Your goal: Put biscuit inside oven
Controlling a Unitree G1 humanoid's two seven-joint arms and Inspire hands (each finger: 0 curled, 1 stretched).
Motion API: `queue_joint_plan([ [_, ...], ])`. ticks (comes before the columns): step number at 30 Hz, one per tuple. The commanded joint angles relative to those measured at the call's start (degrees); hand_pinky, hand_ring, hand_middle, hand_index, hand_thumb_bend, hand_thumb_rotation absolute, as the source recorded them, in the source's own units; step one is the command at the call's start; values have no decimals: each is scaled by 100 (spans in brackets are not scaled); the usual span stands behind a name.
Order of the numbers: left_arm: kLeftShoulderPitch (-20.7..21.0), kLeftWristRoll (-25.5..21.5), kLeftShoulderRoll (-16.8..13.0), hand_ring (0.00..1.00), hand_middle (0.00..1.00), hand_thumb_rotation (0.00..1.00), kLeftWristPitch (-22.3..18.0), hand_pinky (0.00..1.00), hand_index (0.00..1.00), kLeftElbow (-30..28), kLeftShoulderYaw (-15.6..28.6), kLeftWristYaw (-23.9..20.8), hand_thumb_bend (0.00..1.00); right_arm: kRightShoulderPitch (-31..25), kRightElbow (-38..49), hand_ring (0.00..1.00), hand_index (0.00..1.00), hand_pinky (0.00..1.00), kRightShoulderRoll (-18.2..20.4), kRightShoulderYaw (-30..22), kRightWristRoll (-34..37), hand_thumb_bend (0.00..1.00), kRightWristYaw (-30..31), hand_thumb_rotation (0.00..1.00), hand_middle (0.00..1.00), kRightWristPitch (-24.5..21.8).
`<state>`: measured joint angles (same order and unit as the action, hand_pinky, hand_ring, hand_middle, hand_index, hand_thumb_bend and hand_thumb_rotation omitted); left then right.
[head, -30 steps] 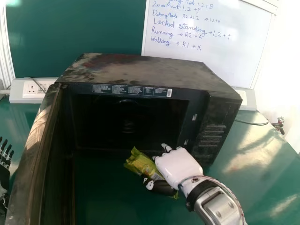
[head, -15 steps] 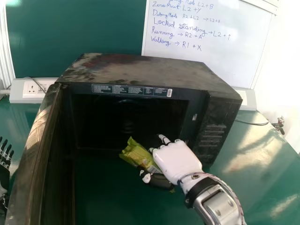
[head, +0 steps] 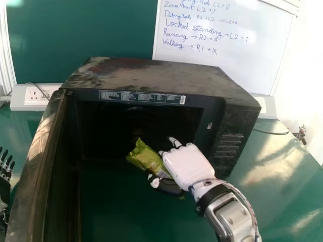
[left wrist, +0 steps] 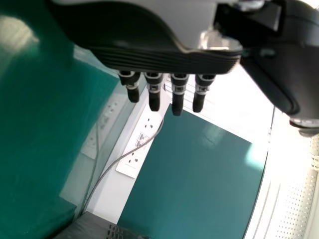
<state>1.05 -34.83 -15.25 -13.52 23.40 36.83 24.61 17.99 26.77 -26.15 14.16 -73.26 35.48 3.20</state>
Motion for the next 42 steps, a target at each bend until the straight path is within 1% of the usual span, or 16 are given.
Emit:
queue_joint_plan([
  [1, -162, 31, 312, 92, 94, 0, 8, 100, 99, 137, -115, -49, 22, 236, -150, 31, 49, 16, 138, 48, 0, 53, -76, 0, 47, -121],
  [5, -167, 33, 317, 92, 94, 0, -2, 100, 98, 133, -124, -40, 22, 440, -418, 32, 49, 17, 265, 93, 115, 53, -134, 0, 47, -184],
  [9, -156, 40, 318, 92, 94, 0, -7, 100, 99, 162, -124, -56, 23, 640, -698, 36, 49, 21, 359, 163, 156, 53, -158, 0, 48, -278],
  [10, -158, 37, 323, 92, 94, 0, -9, 100, 98, 158, -126, -56, 23, 691, -765, 37, 49, 21, 368, 182, 162, 53, -157, 0, 48, -292],
  [11, -161, 46, 325, 92, 94, 0, -13, 100, 98, 152, -131, -64, 22, 736, -830, 37, 51, 22, 376, 197, 176, 53, -182, 0, 43, -300],
  [12, -165, 50, 327, 93, 94, 0, -17, 100, 97, 146, -135, -65, 22, 774, -892, 37, 50, 22, 386, 210, 191, 53, -215, 0, 46, -311],
  [13, -164, 47, 327, 93, 94, 0, -14, 100, 97, 148, -135, -62, 22, 813, -949, 37, 51, 23, 394, 223, 202, 53, -242, 0, 43, -320],
  [15, -163, 54, 325, 93, 94, 0, -18, 100, 97, 150, -139, -66, 22, 889, -1048, 38, 52, 23, 411, 247, 211, 52, -268, 0, 41, -344],
  [25, -135, 21, 319, 92, 93, 0, -12, 100, 98, 210, -125, -27, 23, 1225, -1382, 39, 52, 27, 427, 382, 285, 52, -283, 0, 41, -518],
  [29, -128, 38, 323, 92, 94, 0, -36, 100, 98, 214, -132, -29, 23, 1323, -1541, 40, 52, 30, 408, 397, 394, 52, -410, 0, 41, -523],
  [31, -124, 39, 321, 91, 93, 0, -57, 100, 97, 232, -130, -10, 23, 1365, -1653, 39, 52, 29, 412, 395, 455, 52, -516, 0, 40, -523],
  [33, -124, 38, 323, 91, 93, 0, -57, 99, 98, 237, -128, -14, 23, 1410, -1776, 34, 50, 24, 411, 414, 479, 53, -651, 0, 46, -526],
  [35, -130, 33, 329, 91, 93, 0, -40, 99, 98, 218, -129, -27, 23, 1453, -1877, 31, 49, 20, 412, 438, 490, 53, -778, 0, 47, -539],
  [38, -116, 16, 306, 91, 94, 0, -51, 99, 98, 274, -117, 33, 23, 1526, -2025, 30, 49, 20, 422, 471, 515, 53, -941, 0, 47, -567],
  [42, -115, 15, 301, 92, 93, 0, -37, 99, 97, 288, -108, 15, 23, 1692, -2231, 30, 49, 19, 435, 523, 570, 53, -992, 0, 47, -608],
])
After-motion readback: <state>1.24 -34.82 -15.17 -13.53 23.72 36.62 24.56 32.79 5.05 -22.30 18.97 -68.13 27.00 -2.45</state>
